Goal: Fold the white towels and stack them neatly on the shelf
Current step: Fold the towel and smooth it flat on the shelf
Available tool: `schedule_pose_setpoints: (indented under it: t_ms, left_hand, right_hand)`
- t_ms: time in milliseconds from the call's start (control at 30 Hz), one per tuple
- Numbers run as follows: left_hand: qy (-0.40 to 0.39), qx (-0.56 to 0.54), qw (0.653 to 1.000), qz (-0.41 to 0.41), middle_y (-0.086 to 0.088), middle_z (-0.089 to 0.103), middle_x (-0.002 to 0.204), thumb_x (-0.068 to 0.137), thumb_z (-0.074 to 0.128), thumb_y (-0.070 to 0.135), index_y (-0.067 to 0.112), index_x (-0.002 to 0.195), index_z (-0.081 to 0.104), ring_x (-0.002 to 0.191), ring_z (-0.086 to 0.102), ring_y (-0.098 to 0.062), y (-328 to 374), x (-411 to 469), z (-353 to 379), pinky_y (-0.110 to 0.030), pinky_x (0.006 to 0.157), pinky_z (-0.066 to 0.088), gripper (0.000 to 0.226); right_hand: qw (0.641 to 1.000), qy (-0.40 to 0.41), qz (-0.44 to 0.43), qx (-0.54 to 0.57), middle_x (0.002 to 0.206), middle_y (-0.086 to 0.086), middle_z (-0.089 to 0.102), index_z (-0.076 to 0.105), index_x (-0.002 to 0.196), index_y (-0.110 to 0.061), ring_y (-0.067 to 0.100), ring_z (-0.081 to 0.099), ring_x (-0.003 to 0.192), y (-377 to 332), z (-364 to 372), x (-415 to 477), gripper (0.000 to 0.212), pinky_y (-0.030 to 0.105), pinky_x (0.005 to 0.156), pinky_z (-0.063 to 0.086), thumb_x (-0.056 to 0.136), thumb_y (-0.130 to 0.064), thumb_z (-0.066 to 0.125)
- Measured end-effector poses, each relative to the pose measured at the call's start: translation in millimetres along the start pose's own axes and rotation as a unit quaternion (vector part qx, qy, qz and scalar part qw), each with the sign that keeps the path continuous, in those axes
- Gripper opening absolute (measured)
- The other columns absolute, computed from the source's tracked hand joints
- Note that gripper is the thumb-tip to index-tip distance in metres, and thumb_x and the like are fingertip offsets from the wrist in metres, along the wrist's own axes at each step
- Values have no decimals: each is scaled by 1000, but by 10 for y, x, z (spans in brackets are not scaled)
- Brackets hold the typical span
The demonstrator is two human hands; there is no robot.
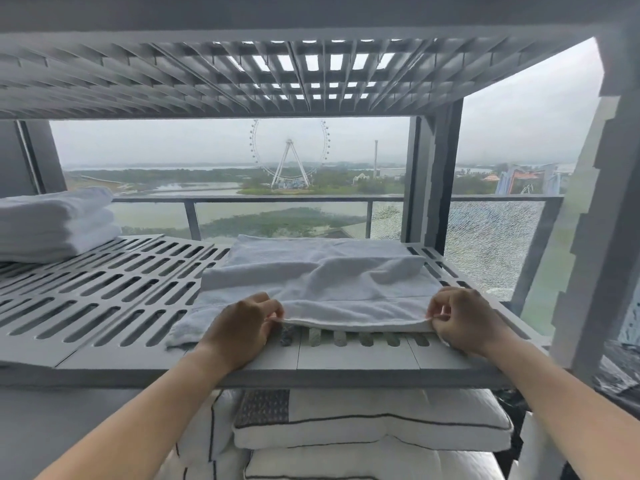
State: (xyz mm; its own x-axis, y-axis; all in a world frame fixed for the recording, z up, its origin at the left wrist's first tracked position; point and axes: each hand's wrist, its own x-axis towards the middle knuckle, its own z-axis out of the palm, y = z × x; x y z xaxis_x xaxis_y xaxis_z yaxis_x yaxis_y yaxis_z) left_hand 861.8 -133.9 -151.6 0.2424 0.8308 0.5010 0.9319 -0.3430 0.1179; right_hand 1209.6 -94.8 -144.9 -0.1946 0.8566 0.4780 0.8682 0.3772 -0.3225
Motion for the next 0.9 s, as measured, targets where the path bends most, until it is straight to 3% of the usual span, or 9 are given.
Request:
schedule_pose_setpoints:
  t_ms: [67, 167, 267, 367, 433, 500, 667, 800, 900]
  left_hand:
    - [-31, -2, 999, 13, 5, 61, 100, 88, 59, 15, 22, 102, 61, 82, 58, -14, -33, 3, -25, -20, 72, 42, 16]
    - [-82, 7, 995, 51, 7, 59, 99, 89, 57, 18, 24, 105, 57, 76, 48, -7, -77, 45, -62, -14, 67, 35, 17]
    - [-132, 4, 988, 83, 14, 53, 92, 89, 57, 24, 28, 102, 54, 75, 49, -7, -114, 95, -101, -13, 63, 32, 14]
    - [-191, -20, 977, 97, 19, 49, 77, 86, 58, 30, 34, 87, 51, 66, 46, -2, -165, 191, -139, -15, 59, 32, 8]
    - [-259, -89, 958, 84, 16, 53, 71, 83, 59, 31, 33, 77, 54, 62, 47, -1, -191, 330, -182, -18, 59, 37, 8]
    - [-291, -139, 943, 85, 15, 58, 71, 87, 56, 33, 32, 74, 59, 65, 52, -4, -215, 542, -193, -24, 66, 42, 14]
    - [-177, -73, 973, 129, 18, 57, 78, 93, 47, 41, 28, 85, 63, 68, 53, 6, -311, 1076, 49, -14, 64, 41, 21]
    - [-128, 3, 983, 134, 15, 53, 82, 93, 47, 38, 24, 92, 63, 74, 51, -7, -452, 1384, 256, -27, 68, 47, 22]
    - [-75, 41, 986, 145, 12, 54, 84, 93, 41, 38, 25, 91, 60, 74, 52, -11, -557, 1565, 395, -28, 64, 46, 23]
  right_hand:
    - [999, -38, 6, -10, 64, -13, 57, 62, 64, -26, 2, 51, 58, -104, -8, 42, 26, 8, 48, 29, 72, -2, 55]
    - [998, -49, 27, 37, 57, -15, 56, 68, 73, -20, -2, 50, 41, -295, 41, 167, 24, 7, 38, 31, 77, -3, 50]
    - [999, -41, -9, 35, 70, -13, 59, 69, 89, -18, -2, 54, 59, -500, 155, 332, 16, 8, 52, 36, 84, -12, 54]
    - [992, -118, -41, 27, 96, -12, 55, 65, 102, -23, 8, 55, 84, -590, 320, 488, 18, 20, 72, 41, 89, -21, 53]
    - [984, -174, -38, 9, 93, -18, 54, 65, 94, -27, 5, 55, 81, -566, 384, 604, 15, 20, 70, 41, 91, -28, 51]
    - [983, -174, -50, 2, 82, -16, 62, 66, 84, -28, 0, 57, 70, -521, 381, 773, 16, 14, 60, 39, 90, -27, 52]
    - [990, -102, -99, 10, 72, -21, 56, 69, 91, -22, -7, 53, 64, -528, 472, 1354, 14, 10, 57, 36, 87, -20, 56]
    - [987, -73, -140, 19, 71, -23, 53, 68, 89, -26, 5, 58, 69, -617, 752, 1719, 19, 17, 63, 40, 84, -16, 53]
    - [986, -51, -155, 32, 82, -16, 61, 66, 89, -29, 6, 57, 73, -583, 945, 1941, 20, 21, 69, 43, 84, -17, 52]
